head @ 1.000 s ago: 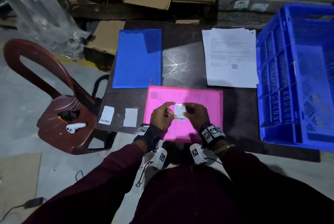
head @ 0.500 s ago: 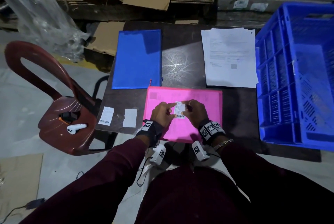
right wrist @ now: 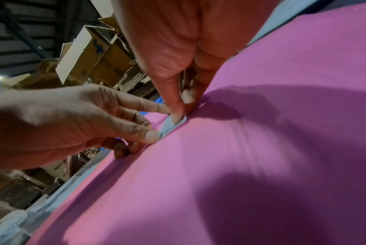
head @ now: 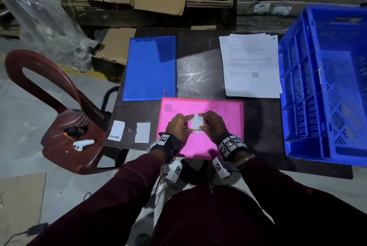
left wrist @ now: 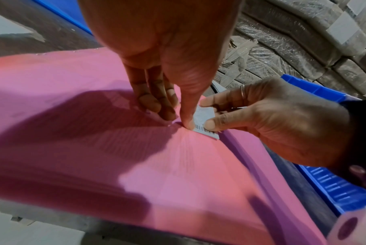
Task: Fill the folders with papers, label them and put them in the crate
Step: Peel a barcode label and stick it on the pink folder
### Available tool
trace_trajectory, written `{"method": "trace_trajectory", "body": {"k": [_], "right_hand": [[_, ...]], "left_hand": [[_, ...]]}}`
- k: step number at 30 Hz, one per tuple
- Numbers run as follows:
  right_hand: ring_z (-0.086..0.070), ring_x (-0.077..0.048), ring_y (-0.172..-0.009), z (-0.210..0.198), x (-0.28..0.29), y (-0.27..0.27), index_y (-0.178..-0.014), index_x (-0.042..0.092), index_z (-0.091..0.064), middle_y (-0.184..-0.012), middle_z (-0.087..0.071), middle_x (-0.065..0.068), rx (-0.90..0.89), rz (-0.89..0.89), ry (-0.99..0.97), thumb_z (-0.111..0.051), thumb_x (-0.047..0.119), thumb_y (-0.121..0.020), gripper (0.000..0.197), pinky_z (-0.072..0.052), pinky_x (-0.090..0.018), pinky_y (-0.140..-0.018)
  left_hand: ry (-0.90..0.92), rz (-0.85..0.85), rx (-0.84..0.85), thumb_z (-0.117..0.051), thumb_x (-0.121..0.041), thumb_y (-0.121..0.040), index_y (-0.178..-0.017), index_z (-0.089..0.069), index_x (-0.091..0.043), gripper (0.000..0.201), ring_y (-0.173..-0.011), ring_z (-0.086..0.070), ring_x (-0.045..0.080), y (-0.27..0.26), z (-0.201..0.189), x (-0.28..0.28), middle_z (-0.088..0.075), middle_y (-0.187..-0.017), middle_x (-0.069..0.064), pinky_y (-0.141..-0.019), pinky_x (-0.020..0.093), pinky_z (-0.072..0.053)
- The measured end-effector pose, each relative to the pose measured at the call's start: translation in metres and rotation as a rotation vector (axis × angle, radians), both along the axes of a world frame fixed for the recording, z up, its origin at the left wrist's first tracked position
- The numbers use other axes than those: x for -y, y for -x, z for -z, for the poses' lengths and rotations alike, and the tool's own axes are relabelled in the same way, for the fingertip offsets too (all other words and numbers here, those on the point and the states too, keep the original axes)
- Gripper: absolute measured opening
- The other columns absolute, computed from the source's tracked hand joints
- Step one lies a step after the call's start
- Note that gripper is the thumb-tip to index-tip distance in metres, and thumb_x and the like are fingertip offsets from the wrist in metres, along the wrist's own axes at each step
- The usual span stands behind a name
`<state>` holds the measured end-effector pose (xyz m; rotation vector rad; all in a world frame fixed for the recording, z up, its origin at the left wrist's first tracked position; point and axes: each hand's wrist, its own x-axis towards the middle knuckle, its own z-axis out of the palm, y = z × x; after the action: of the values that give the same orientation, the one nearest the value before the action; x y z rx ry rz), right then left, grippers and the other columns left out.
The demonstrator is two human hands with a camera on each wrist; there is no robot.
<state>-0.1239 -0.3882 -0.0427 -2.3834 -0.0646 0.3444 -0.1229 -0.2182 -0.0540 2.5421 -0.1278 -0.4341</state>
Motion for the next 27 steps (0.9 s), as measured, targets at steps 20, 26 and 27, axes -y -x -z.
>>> {"method": "trace_trajectory", "body": {"k": [20, 26, 27], "right_hand": [[-0.04, -0.037, -0.131, 0.008, 0.014, 0.035, -0.147, 0.027, -0.041, -0.15, -0.036, -0.019, 0.152, -0.198, 0.515, -0.062, 0.034, -0.091, 0.06, -0.043, -0.055, -0.101], [-0.034, -0.043, -0.139, 0.005, 0.018, 0.049, -0.143, 0.029, -0.047, -0.157, -0.026, -0.021, 0.153, -0.26, 0.474, -0.062, 0.029, -0.091, 0.054, -0.037, -0.06, -0.107], [-0.03, -0.042, -0.141, 0.005, 0.02, 0.051, -0.145, 0.03, -0.044, -0.159, -0.023, -0.021, 0.134, -0.29, 0.483, -0.061, 0.028, -0.092, 0.055, -0.035, -0.06, -0.108]], "left_hand": [[-0.165, 0.06, 0.011, -0.066, -0.05, -0.085, -0.143, -0.035, -0.045, 0.066, -0.076, -0.055, 0.016, 0.006, 0.002, -0.006, -0.044, -0.1, -0.005, -0.071, 0.034, -0.053], [-0.224, 0.088, 0.021, -0.063, -0.054, -0.085, -0.146, -0.028, -0.047, 0.07, -0.076, -0.058, 0.02, 0.009, 0.0, -0.009, -0.044, -0.108, -0.001, -0.069, 0.036, -0.055], [-0.215, 0.079, 0.017, -0.063, -0.054, -0.085, -0.146, -0.03, -0.047, 0.07, -0.076, -0.058, 0.019, 0.009, 0.0, -0.008, -0.044, -0.107, -0.002, -0.069, 0.035, -0.054]]}}
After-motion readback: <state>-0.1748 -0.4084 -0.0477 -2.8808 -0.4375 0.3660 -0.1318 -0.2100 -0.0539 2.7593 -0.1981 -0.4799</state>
